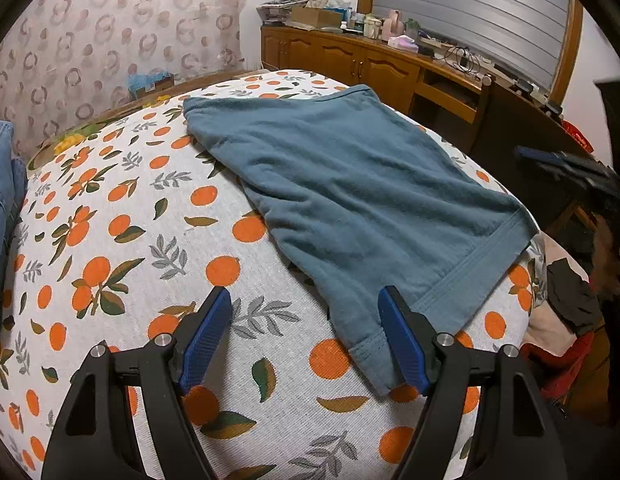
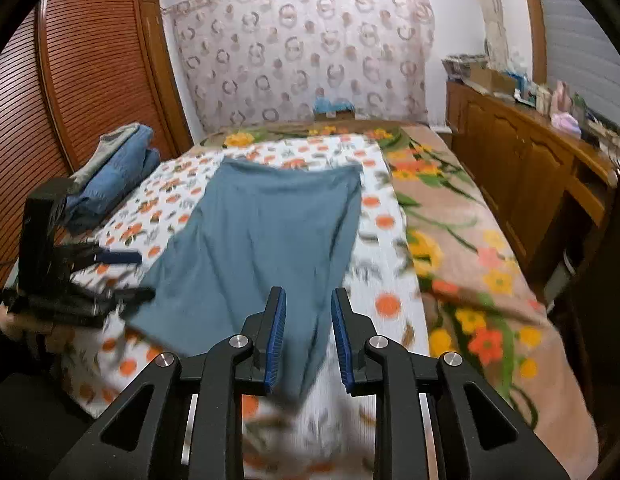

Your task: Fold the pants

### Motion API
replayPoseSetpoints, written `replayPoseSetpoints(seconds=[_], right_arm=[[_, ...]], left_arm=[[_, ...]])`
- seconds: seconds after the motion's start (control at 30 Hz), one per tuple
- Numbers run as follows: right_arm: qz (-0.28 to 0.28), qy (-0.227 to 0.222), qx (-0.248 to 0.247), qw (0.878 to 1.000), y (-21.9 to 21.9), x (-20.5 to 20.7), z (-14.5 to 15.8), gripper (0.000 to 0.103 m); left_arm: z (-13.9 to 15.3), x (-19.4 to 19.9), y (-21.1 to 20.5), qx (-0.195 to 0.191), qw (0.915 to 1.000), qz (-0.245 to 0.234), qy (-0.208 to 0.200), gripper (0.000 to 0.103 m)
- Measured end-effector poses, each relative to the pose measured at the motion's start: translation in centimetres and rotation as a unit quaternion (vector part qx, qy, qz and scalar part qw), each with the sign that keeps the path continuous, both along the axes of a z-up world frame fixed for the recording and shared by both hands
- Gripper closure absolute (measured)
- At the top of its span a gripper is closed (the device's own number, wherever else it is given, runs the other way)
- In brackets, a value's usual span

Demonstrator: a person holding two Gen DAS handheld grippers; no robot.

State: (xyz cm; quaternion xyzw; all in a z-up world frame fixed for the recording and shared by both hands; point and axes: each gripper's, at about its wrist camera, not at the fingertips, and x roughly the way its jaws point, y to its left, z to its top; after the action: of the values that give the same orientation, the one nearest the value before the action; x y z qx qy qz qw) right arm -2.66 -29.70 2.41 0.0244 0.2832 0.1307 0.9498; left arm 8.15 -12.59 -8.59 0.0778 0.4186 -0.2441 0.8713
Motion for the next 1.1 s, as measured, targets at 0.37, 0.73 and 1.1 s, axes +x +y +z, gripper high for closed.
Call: replayPoseSetpoints(seconds=[0.37, 0.73, 1.1], right_arm=[[-0.004, 0.037, -0.019, 0.999, 1.9, 8.7, -2.5, 0.090], [-0.050, 0.028, -0.033, 0.998, 0.2, 5.9, -1.6, 0.085], [-0.017, 0.040, 0.014, 0.999, -0.8, -1.3, -2.4, 0.064]], left_arm=[[0.0, 0.0, 0.0, -0.001, 1.0000, 0.001, 0.000, 0.026], [0.4, -0.5, 0.0, -0.003, 1.0000, 0.006, -0.006, 0.026], [0.9, -1.8, -0.4, -0.036, 0.9991, -0.019, 0.013, 0.051]])
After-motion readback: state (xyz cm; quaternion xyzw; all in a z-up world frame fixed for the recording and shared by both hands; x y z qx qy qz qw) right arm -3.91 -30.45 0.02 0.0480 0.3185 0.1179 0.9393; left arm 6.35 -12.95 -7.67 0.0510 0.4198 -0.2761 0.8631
